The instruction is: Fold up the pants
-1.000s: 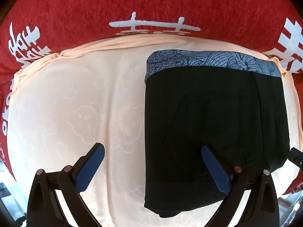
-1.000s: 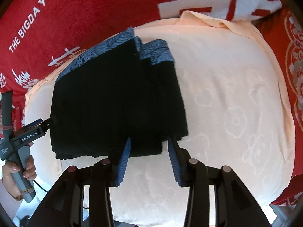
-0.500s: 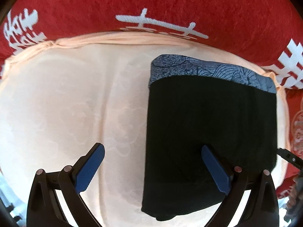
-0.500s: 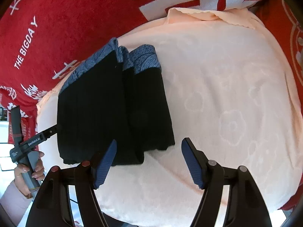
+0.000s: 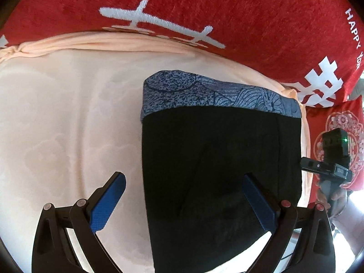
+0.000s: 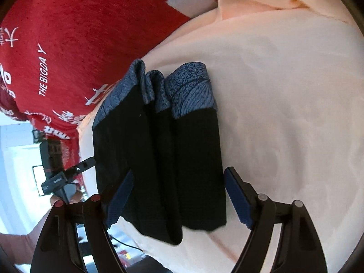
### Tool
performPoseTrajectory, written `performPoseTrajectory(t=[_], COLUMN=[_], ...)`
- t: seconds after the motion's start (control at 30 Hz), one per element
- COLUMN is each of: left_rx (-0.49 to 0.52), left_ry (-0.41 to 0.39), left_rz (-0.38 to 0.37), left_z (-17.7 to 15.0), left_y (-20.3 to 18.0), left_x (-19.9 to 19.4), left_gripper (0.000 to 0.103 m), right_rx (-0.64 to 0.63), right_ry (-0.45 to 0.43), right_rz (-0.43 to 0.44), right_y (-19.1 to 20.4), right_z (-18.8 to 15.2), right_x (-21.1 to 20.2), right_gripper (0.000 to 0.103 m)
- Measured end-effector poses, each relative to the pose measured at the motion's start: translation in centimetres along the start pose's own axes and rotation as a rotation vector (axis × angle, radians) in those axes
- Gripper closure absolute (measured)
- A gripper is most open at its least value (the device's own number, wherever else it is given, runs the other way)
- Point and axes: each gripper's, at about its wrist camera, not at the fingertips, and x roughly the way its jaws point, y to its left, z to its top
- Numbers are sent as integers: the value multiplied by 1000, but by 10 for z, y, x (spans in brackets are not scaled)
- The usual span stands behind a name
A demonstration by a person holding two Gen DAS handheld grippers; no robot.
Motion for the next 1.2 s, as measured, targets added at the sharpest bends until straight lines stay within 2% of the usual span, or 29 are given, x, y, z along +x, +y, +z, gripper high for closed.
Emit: performPoseTrajectory(t=[0.17, 0.27, 0.4, 0.5, 0.6, 0.67, 0.73, 0.77, 0.83, 0.9, 1.0, 1.2], left_rx=[13, 20, -16, -11, -11, 7, 22, 22, 14, 0, -5, -2], left_ry=[3, 23, 32, 40, 23, -14, -40, -54, -70, -78, -94, -93], left_rz=[-34, -42, -70, -60, -41, -14, 6, 15, 20, 17, 24, 53], left_z=[5, 5, 5, 6, 7, 4, 0, -2, -4, -6, -14, -45], left_y=[-8, -12, -10, -13, -18, -28, -35, -38, -42, -43, -50, -57], left_x=[14, 26, 30, 31, 31, 27, 20, 15, 6, -2, -17, -49], left_gripper=[0, 0, 0, 0, 1, 8, 22, 25, 37, 43, 45, 46], right_rx=[-55, -95, -99, -102, -38, -7, -9, -26, -21, -13, -13, 0], right_ry=[51, 75, 74, 70, 63, 61, 55, 50, 36, 19, -1, 16], right_rz=[50, 48, 83, 101, 123, 115, 70, 38, 37, 40, 51, 129], right_y=[2, 5, 3, 0, -9, -10, -7, -3, -1, 3, 9, 20], right_z=[15, 21, 24, 24, 27, 28, 26, 24, 21, 18, 13, -2], right_x=[15, 23, 30, 30, 27, 27, 24, 22, 18, 14, 4, -11], right_gripper=[18, 18, 17, 17, 16, 17, 28, 32, 48, 56, 63, 66])
